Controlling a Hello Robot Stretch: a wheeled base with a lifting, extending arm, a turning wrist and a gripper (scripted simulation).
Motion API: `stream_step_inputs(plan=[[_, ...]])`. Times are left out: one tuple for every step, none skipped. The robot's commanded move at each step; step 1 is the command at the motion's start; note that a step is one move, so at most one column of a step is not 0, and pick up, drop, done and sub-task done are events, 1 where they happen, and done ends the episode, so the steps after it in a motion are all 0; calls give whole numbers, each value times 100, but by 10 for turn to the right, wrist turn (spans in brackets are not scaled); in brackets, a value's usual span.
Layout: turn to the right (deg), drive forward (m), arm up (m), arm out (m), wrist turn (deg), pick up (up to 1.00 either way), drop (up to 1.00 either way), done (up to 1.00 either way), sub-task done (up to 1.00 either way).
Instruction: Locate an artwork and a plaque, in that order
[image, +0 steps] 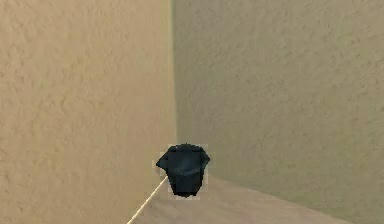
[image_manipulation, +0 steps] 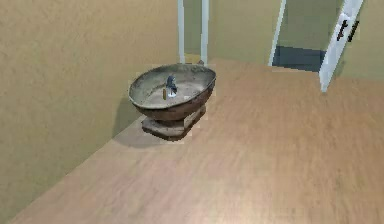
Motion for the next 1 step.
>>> stream_step_inputs(plan=[[90, 0, 0, 0, 0, 0, 0, 0, 0]])
